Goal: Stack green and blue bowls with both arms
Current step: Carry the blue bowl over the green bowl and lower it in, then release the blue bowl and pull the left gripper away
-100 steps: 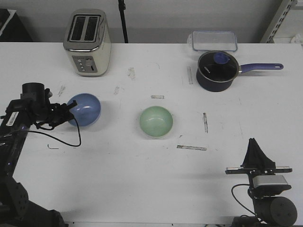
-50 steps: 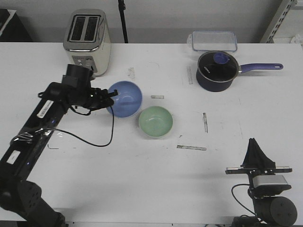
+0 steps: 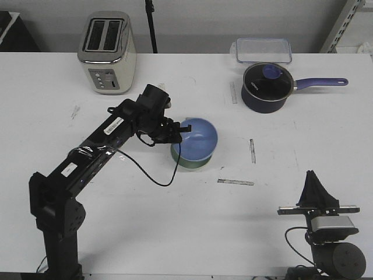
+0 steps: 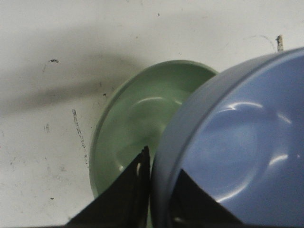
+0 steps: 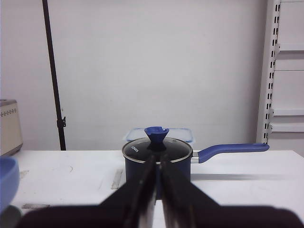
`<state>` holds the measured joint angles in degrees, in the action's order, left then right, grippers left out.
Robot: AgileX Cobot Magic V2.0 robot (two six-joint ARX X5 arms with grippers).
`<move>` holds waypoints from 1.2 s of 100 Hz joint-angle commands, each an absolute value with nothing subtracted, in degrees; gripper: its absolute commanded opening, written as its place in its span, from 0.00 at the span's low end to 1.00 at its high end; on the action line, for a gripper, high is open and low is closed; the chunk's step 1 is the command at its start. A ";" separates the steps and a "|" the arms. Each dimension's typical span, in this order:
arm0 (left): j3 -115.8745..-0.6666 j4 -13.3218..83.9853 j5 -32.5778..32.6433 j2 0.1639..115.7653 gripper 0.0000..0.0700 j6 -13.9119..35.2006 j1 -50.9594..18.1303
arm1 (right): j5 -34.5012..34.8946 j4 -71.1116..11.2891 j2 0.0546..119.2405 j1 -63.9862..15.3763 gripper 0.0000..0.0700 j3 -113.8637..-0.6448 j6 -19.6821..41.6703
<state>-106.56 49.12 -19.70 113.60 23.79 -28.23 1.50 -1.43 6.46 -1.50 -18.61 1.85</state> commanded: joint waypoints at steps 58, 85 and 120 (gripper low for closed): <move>-109.12 50.37 -19.57 114.59 0.47 21.04 -29.06 | 1.50 -0.84 6.35 -1.54 0.01 -18.70 1.63; -109.10 50.92 -19.31 111.24 0.47 20.60 -28.05 | 1.48 -0.84 6.35 -1.54 0.01 -18.70 1.63; -98.13 38.13 -19.09 101.75 0.45 14.72 -25.02 | 1.50 -0.84 6.35 -1.54 0.01 -18.70 1.63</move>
<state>-100.36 42.22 -19.25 103.70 18.02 -25.26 1.52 -1.43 6.46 -1.50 -18.59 1.85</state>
